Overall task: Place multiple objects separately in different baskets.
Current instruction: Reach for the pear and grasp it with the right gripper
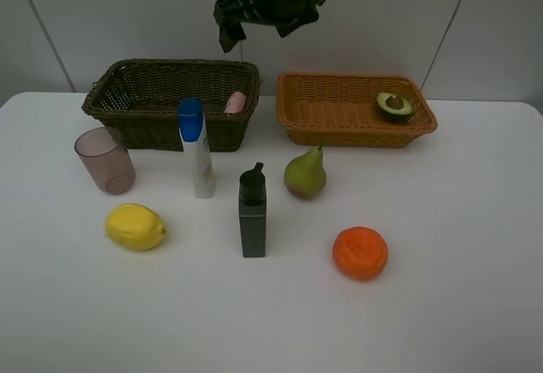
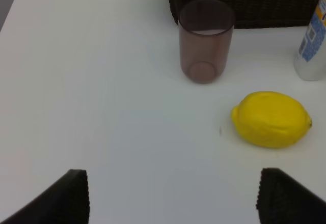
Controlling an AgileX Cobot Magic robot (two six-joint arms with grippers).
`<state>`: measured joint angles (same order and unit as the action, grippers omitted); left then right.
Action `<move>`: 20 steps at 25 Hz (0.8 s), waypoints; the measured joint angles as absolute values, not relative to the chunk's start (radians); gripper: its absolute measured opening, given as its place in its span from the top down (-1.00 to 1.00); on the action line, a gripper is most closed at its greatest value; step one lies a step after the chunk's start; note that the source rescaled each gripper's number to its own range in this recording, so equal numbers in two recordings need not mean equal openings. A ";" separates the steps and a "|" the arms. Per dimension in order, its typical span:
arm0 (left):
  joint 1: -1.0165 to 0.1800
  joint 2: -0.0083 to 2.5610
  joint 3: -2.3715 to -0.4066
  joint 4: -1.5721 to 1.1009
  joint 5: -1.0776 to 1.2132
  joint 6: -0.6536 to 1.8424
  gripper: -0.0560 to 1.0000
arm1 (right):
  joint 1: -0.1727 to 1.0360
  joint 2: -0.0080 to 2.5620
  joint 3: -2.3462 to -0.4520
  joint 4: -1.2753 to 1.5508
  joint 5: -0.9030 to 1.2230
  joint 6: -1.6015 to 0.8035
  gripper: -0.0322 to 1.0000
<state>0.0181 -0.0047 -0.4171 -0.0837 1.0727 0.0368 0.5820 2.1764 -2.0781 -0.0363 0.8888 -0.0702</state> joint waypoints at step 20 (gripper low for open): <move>0.018 -0.005 -0.417 -0.084 1.073 0.037 -0.79 | 0.582 1.900 -1.521 -0.220 0.786 0.254 -1.00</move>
